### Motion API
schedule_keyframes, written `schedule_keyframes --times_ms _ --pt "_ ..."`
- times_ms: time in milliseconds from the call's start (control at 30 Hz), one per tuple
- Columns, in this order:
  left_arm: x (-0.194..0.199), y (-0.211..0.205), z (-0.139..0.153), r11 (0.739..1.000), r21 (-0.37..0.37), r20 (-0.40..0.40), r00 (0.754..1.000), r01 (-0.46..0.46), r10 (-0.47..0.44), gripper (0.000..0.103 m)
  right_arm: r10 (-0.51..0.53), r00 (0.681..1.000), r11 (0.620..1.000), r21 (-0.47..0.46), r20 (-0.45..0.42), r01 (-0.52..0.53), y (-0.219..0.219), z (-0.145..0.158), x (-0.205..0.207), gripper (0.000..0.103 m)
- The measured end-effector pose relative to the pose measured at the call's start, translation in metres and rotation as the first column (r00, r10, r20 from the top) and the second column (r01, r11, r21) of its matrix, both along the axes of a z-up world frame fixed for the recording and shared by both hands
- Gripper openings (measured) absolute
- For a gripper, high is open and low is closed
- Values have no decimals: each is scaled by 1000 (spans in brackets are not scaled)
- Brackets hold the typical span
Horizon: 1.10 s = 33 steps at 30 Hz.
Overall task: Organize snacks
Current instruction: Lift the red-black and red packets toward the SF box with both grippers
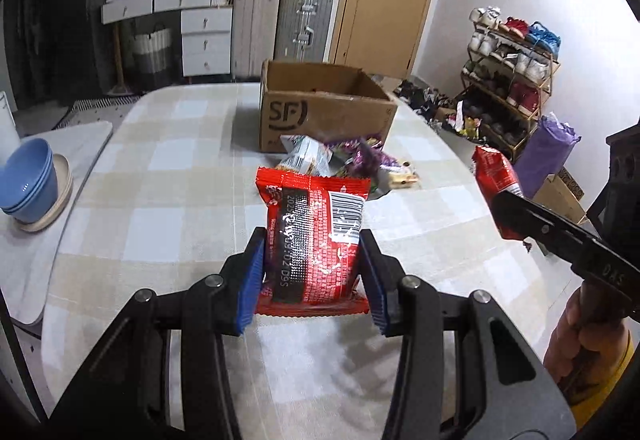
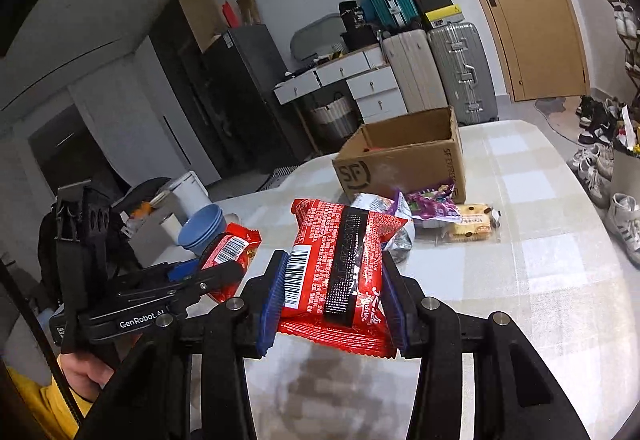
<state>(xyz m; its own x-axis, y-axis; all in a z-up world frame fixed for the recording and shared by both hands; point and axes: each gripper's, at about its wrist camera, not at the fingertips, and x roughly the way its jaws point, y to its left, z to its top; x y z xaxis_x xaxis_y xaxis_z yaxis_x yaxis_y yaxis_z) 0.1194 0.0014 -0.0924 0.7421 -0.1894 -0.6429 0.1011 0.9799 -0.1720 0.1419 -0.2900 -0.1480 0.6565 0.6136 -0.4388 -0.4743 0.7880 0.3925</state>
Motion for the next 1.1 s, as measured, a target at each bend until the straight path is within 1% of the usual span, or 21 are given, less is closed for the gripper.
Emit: schedule_keyframes --times_ms 33,167,333,433,600,767,900,1033,1100 --pt "-11 4 3 1000 -3 5 1000 1 -1 41 1 1000 1000 1 1 -1 0 1 -2 44" --pt "-33 7 12 1000 -10 17 1000 10 -10 41 6 1000 1000 -2 -2 -6 2 2 -10 44" --pt "-46 9 10 1000 -20 19 1000 5 -5 41 8 1000 1000 -3 -4 -8 3 1 -13 44" --pt "-42 9 8 1000 -19 19 1000 9 -8 41 7 1000 1000 -1 -8 -7 4 -1 -12 44" --pt "-50 14 3 1000 -25 6 1000 9 -9 41 8 1000 1000 19 -21 -7 1 -5 -7 44" --pt "-42 15 -9 1000 -23 -18 1000 11 -11 42 13 1000 999 42 -23 -12 -1 -1 3 44" --pt "-20 17 -15 1000 -26 -34 999 10 -11 42 24 1000 998 51 -11 -23 0 8 20 44" --pt "6 22 -6 999 -44 -24 1000 18 -19 42 27 1000 998 61 -4 -27 -1 20 42 44" --pt "21 24 1 999 -39 -8 1000 14 -15 42 35 999 997 67 -3 -34 -2 27 55 44"
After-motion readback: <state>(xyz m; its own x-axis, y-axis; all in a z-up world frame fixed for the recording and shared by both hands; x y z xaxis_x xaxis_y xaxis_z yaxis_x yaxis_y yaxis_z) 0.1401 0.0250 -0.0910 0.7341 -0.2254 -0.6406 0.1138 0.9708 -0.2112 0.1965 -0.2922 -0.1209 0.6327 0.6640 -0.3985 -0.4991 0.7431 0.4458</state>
